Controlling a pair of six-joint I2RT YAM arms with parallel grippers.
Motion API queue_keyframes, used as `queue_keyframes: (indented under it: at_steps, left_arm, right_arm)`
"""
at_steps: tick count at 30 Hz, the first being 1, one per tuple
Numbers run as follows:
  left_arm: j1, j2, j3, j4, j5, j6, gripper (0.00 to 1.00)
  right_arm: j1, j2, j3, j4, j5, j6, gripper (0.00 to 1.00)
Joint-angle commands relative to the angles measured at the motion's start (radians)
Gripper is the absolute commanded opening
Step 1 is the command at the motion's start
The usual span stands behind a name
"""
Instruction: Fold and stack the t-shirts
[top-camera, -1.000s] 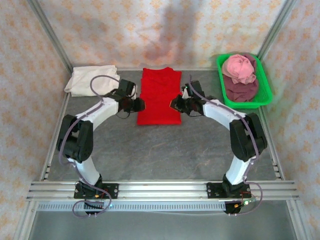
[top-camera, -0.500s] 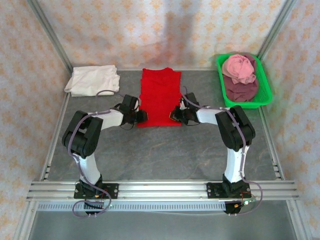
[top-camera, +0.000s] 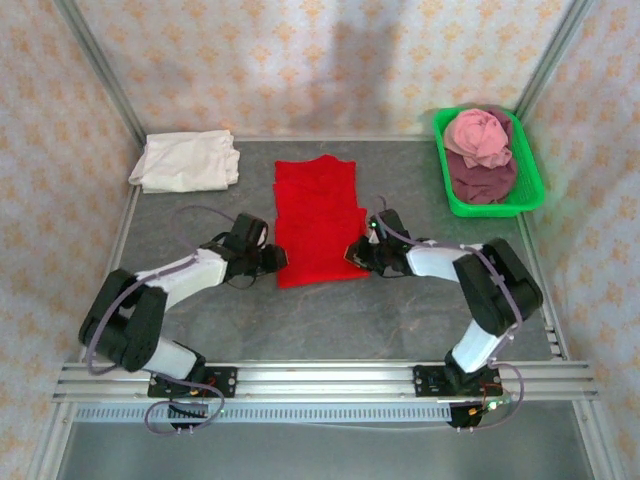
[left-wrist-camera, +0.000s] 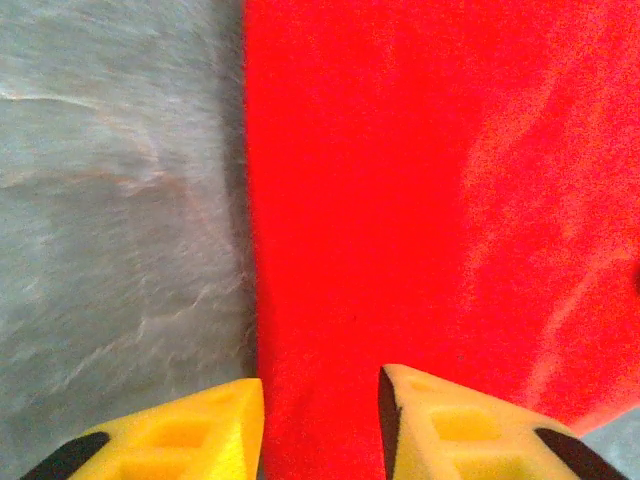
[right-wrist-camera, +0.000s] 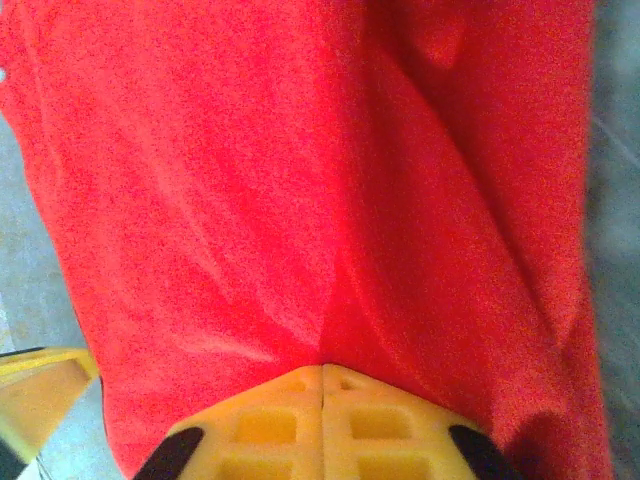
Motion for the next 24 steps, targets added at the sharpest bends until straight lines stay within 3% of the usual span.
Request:
queue_keyframes:
  at_steps: [1, 5, 12, 24]
  left_arm:
    - [0.049, -0.031, 0.02, -0.133, 0.007, -0.052, 0.39]
    - [0.037, 0.0, 0.015, -0.194, 0.086, -0.083, 0.43]
    - [-0.042, 0.022, -0.006, -0.168, 0.094, -0.107, 0.45]
    - [-0.071, 0.064, 0.013, -0.148, 0.088, -0.129, 0.46]
  right_arm:
    - [-0.001, -0.107, 0.021, -0.068, 0.099, 0.008, 0.19]
    - [-0.001, -0.143, 0.019, -0.083, 0.166, -0.027, 0.26]
    - [0.0, -0.074, -0.012, 0.014, 0.112, 0.006, 0.26]
    - [-0.001, -0.078, -0.024, 0.016, 0.119, -0.016, 0.26]
